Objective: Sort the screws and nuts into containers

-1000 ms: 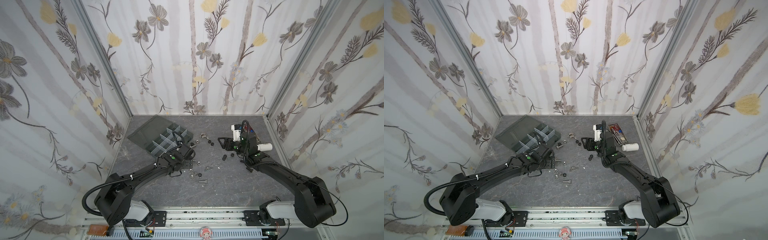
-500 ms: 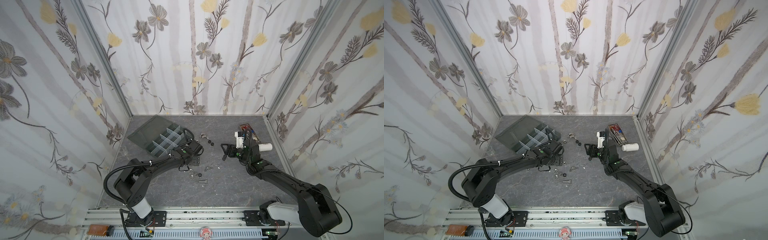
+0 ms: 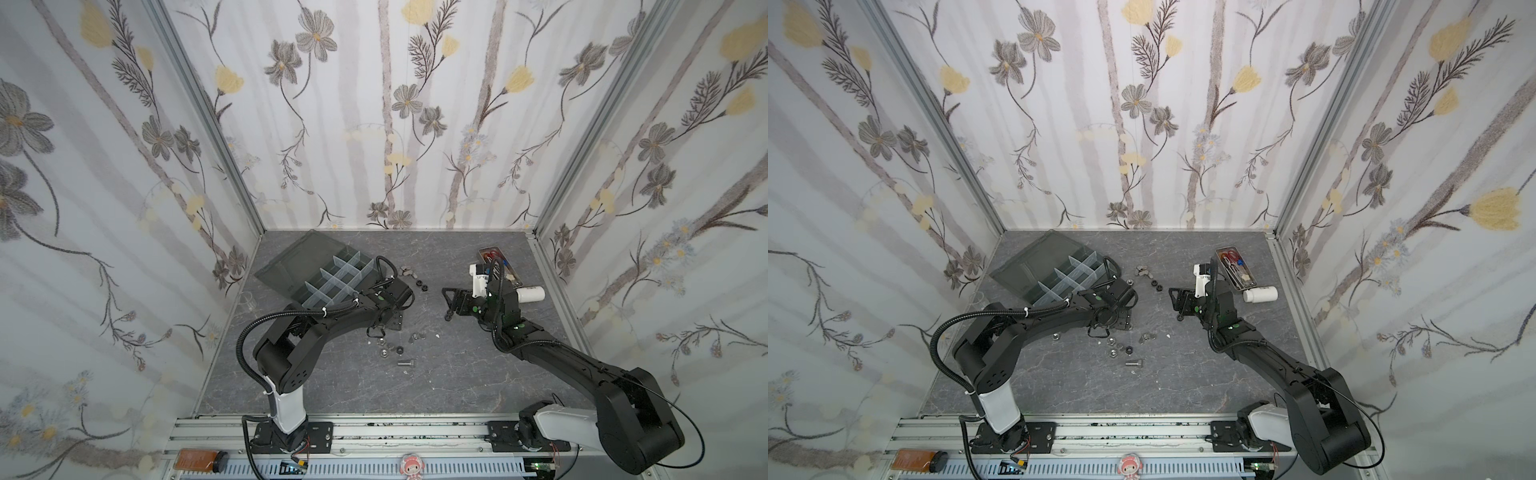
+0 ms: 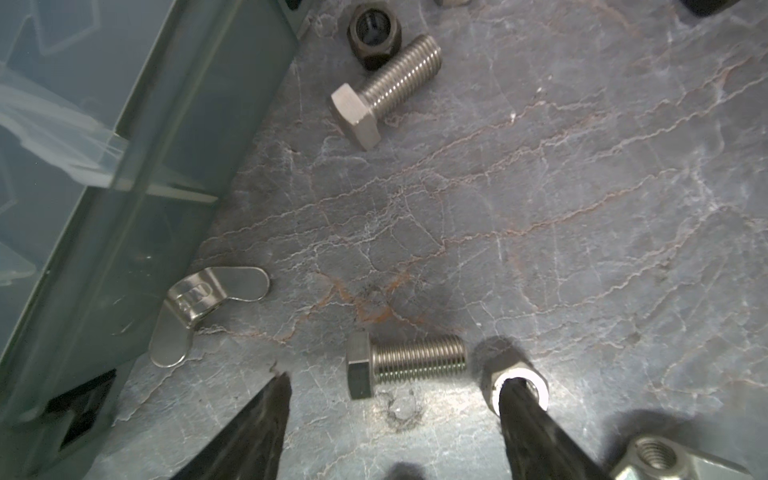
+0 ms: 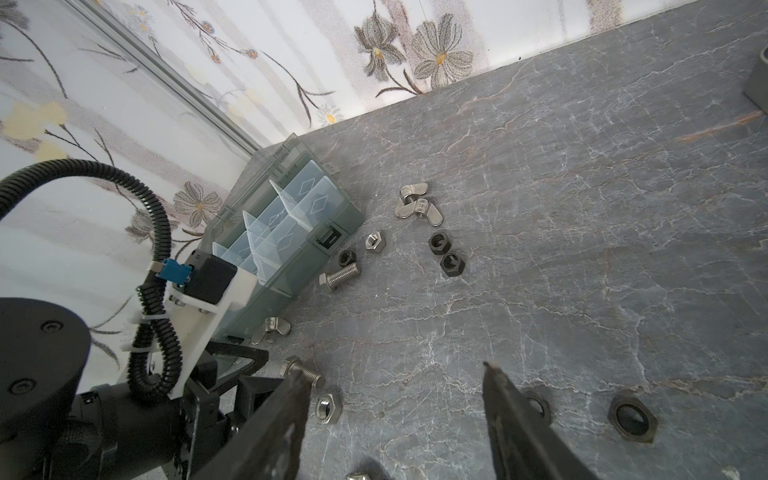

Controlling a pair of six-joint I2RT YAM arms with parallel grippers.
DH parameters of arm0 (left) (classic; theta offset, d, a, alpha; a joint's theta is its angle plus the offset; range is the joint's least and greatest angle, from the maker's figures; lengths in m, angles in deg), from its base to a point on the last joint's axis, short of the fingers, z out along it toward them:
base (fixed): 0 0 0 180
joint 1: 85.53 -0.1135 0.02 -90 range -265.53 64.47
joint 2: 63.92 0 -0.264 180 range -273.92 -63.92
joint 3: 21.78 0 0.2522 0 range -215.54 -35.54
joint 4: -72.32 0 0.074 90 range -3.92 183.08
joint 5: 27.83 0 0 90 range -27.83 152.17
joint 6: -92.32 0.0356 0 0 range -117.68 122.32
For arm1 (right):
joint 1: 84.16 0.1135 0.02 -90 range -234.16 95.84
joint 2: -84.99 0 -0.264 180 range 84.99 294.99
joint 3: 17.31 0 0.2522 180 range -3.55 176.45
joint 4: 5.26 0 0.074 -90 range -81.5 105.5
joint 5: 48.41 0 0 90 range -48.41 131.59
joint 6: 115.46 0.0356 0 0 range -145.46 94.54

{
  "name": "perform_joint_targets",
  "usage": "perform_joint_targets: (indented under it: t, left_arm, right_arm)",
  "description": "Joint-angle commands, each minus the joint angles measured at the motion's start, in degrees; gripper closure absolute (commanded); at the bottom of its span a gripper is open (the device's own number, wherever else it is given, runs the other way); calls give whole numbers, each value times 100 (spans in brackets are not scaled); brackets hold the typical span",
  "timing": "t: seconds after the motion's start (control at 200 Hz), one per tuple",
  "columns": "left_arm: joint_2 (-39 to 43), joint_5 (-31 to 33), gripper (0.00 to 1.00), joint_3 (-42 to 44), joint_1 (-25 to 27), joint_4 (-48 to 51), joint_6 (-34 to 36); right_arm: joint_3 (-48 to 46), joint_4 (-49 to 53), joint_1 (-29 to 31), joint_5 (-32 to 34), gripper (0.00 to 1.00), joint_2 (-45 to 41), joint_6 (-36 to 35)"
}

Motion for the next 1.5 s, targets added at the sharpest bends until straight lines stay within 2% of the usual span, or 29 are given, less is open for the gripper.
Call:
perform_joint_targets:
  t: [0.0,0.415,0.834,1.284,1.499]
  left_arm:
    - [-80,-181,19,0,-39,-183,102]
    - [-328,-450,20,136,-163,-488,129]
    - [-263,-574,25,421,-189,-755,98]
    - [-123,-514,46,414,-189,-674,23]
    - [96,-428,49,303,-191,-520,14]
  right_arm:
    - [4,-262,5,57,33,32,-15]
    - [138,-83,4,-21,33,170,-30]
    - [127,-78,8,55,33,177,-76]
    - [94,-156,5,29,32,213,-67]
    - [108,-150,2,-25,32,195,-39]
